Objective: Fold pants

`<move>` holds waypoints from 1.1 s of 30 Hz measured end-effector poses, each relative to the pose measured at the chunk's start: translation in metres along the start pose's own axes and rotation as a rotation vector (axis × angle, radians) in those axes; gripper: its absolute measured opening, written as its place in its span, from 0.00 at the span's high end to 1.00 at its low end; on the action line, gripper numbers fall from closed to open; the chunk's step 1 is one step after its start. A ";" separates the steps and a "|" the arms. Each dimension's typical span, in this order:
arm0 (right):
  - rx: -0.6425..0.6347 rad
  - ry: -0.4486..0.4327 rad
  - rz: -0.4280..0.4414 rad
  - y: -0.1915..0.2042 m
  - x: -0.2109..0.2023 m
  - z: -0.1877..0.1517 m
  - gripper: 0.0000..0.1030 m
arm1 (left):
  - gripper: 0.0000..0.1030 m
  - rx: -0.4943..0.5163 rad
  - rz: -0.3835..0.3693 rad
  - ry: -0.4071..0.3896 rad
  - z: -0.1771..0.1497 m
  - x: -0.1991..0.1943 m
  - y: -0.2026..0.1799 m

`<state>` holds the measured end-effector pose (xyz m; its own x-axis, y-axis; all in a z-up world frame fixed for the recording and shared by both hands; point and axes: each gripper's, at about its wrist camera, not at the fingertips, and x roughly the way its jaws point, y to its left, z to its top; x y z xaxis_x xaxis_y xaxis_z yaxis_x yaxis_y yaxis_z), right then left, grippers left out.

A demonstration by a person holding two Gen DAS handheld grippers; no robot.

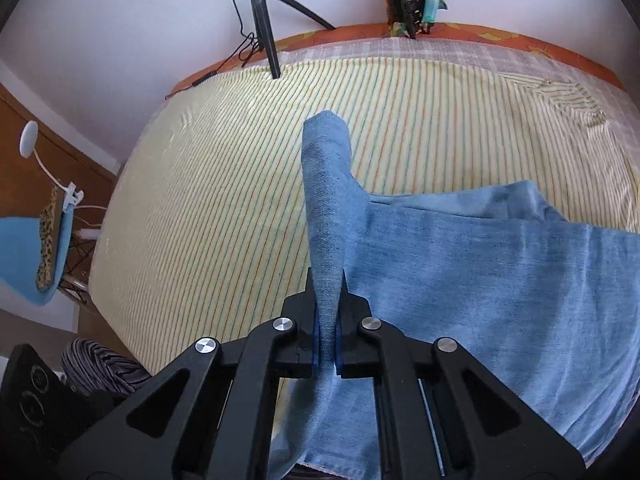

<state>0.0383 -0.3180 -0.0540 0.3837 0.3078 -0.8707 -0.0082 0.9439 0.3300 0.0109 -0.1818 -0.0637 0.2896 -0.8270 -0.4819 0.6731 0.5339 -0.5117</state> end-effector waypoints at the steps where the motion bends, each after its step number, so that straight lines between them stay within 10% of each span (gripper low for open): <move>1: 0.015 -0.014 0.008 -0.008 -0.005 -0.003 0.95 | 0.62 0.008 0.015 -0.012 0.001 -0.008 0.003; 8: 0.117 -0.101 0.025 -0.071 -0.044 -0.010 0.95 | 0.62 0.036 0.147 0.039 0.021 0.016 0.033; 19: 0.217 -0.220 -0.089 -0.161 -0.117 -0.030 0.95 | 0.62 0.185 0.036 0.194 0.021 0.137 -0.021; 33: 0.268 -0.252 -0.178 -0.250 -0.157 -0.052 0.95 | 0.62 0.356 -0.073 0.251 0.016 0.165 -0.094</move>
<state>-0.0674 -0.5957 -0.0190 0.5719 0.0722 -0.8172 0.3065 0.9051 0.2945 0.0063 -0.3710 -0.0844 0.0874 -0.7684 -0.6340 0.8910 0.3449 -0.2953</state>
